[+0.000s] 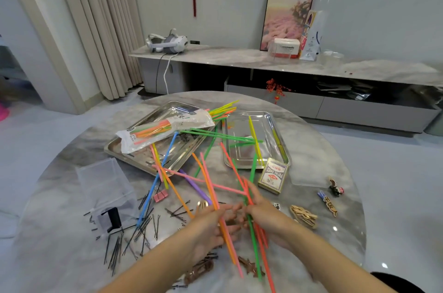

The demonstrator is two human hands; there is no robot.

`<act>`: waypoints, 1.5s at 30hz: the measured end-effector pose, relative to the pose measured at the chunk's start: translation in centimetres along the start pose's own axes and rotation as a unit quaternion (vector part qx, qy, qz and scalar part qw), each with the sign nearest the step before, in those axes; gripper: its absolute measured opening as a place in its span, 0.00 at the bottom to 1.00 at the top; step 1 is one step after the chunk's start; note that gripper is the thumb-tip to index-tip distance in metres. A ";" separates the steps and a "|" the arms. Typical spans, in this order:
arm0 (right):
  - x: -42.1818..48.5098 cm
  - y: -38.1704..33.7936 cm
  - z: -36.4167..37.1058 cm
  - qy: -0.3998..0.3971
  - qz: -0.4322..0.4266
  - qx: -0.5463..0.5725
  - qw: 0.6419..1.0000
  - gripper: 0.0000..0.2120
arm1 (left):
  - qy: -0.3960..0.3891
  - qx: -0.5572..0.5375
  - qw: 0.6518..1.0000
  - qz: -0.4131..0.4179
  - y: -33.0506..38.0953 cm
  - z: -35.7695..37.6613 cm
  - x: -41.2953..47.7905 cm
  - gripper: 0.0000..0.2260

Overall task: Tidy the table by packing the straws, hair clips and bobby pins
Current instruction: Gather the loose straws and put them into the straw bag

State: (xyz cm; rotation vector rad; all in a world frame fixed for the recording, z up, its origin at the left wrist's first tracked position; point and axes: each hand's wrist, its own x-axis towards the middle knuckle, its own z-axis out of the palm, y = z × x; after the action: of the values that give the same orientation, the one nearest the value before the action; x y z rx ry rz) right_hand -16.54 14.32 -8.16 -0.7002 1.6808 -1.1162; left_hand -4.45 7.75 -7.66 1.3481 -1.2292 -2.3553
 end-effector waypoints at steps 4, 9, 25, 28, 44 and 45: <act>-0.2 -0.2 -0.2 0.007 0.016 0.054 0.998 0.31 | 0.003 -0.030 0.999 -0.017 0.1 -0.1 -0.4 0.11; -1.3 0.0 -0.1 0.021 0.031 0.045 0.998 0.30 | -0.024 -0.046 0.998 -0.046 0.8 0.5 -1.2 0.07; -1.4 -1.4 2.5 0.056 -0.057 0.274 0.958 0.11 | -0.103 -0.026 0.993 0.058 1.1 0.6 -1.1 0.13; -0.4 -1.9 1.6 0.076 -0.092 0.304 0.945 0.11 | -0.102 0.015 0.992 0.072 0.9 0.5 -1.0 0.12; 0.2 -3.6 -0.9 0.100 -0.205 0.051 0.972 0.05 | -0.017 0.196 0.950 0.241 0.8 0.5 0.6 0.10; 0.0 -4.1 -1.0 0.093 -0.224 0.038 0.969 0.04 | -0.017 0.212 0.939 0.271 0.8 0.5 0.6 0.09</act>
State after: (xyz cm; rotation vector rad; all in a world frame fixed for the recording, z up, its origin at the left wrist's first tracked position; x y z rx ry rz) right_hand -17.69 12.99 -4.37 -0.9831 1.6658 -1.5966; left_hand -5.40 7.23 -7.30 0.8902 -1.9038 -1.7970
